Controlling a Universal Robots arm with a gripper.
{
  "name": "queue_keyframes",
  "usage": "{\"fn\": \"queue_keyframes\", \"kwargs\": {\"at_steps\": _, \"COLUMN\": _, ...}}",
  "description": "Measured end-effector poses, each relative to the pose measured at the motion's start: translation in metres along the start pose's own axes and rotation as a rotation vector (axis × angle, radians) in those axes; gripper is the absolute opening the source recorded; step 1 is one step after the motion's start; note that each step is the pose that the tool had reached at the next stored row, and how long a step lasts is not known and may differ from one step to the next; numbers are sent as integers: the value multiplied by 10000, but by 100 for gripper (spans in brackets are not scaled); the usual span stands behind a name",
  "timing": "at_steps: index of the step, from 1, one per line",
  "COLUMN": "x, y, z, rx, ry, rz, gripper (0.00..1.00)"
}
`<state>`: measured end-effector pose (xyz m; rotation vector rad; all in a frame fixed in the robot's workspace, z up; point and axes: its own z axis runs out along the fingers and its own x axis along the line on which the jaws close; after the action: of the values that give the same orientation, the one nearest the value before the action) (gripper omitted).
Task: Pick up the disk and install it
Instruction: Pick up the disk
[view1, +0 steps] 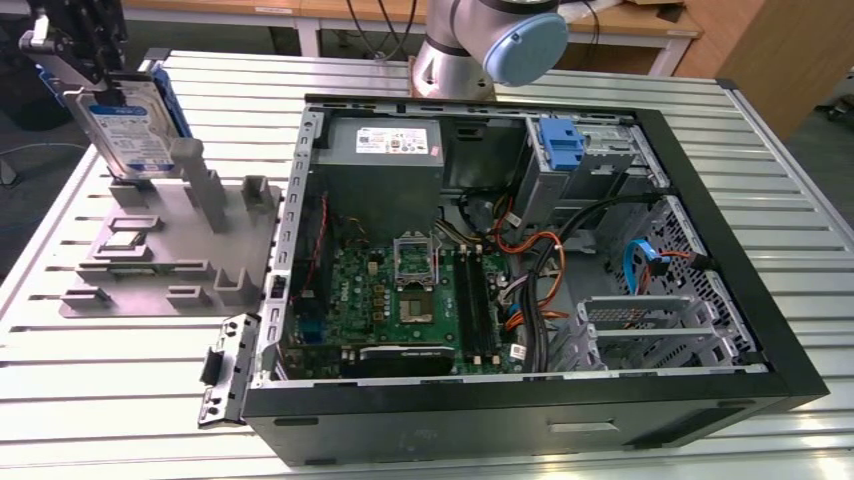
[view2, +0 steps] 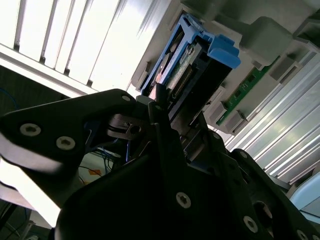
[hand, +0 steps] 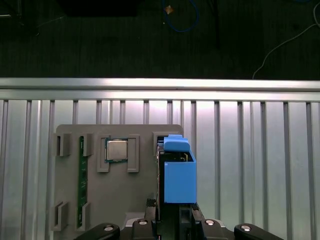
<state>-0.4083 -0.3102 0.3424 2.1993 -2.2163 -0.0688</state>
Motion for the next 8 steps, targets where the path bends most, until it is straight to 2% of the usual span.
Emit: {"fn": "queue_keyframes", "kwargs": {"at_steps": 8, "x": -1, "y": 2, "z": -39, "rx": 1, "ry": -1, "rz": 0, "gripper": 35}}
